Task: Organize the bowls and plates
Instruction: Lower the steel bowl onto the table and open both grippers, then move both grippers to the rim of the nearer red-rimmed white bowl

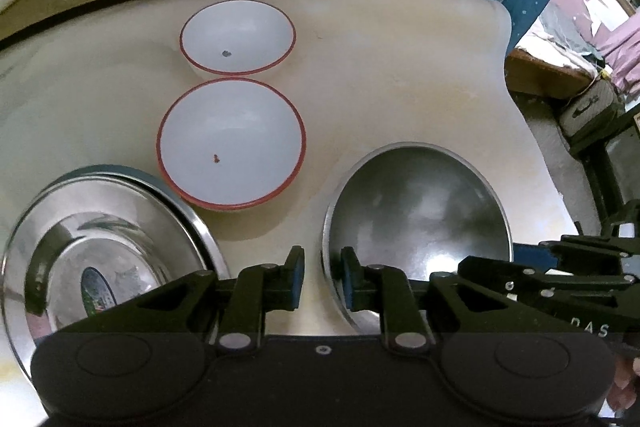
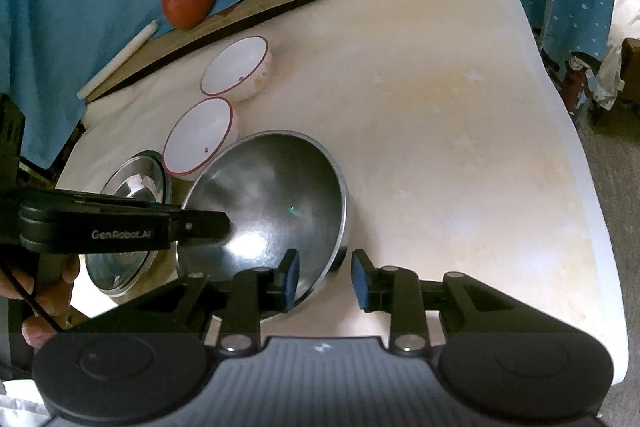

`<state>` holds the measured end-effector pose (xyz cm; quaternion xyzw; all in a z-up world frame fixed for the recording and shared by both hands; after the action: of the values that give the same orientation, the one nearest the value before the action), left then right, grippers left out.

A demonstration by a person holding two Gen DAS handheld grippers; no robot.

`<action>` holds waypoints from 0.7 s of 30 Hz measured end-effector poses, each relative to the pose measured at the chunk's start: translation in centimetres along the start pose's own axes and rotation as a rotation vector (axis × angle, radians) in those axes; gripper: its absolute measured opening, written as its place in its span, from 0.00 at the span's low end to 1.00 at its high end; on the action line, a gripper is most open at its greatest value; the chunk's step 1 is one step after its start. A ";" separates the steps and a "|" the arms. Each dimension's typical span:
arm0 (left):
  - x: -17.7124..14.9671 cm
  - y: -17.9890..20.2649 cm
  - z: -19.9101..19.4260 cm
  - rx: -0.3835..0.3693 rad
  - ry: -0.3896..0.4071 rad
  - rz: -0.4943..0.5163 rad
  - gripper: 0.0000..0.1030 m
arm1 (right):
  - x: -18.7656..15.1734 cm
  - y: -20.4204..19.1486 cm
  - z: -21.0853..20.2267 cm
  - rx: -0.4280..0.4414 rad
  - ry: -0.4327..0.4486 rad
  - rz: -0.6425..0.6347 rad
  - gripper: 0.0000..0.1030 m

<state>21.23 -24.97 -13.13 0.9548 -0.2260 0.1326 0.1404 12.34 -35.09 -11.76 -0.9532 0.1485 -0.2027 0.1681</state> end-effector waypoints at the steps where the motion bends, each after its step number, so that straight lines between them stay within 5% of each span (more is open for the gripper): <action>1: 0.1 -0.1 -0.1 0.004 0.002 0.006 0.24 | 0.0 0.0 -0.1 -0.006 0.003 0.003 0.33; 3: 0.2 -0.2 -0.4 0.022 0.008 0.025 0.33 | 0.1 -0.1 -0.3 -0.018 0.011 0.007 0.37; 5: 0.1 -0.4 -0.8 0.045 0.016 0.047 0.54 | 0.3 -0.1 -0.5 -0.031 0.019 0.005 0.45; 8: 0.2 -0.5 -1.9 0.062 0.041 0.084 0.64 | 0.5 -0.1 -0.9 -0.050 0.032 0.003 0.54; 21: 2.4 -3.8 -5.8 0.121 0.148 0.075 0.86 | 2.5 -1.4 -2.0 -0.101 0.122 -0.009 0.90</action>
<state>24.02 -20.74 -7.84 0.9400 -0.2422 0.2213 0.0938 13.90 -35.25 -8.67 -0.9469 0.1643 -0.2536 0.1096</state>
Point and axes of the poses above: each gripper's, at about its wrist camera, not at the fingertips, and z roughly the way its jaws point, y to its right, x to its top, the point moved 8 cm from there along z, roughly the way its jaws point, and after that the axes turned 2 degrees about -y, right-handed, at the moved point
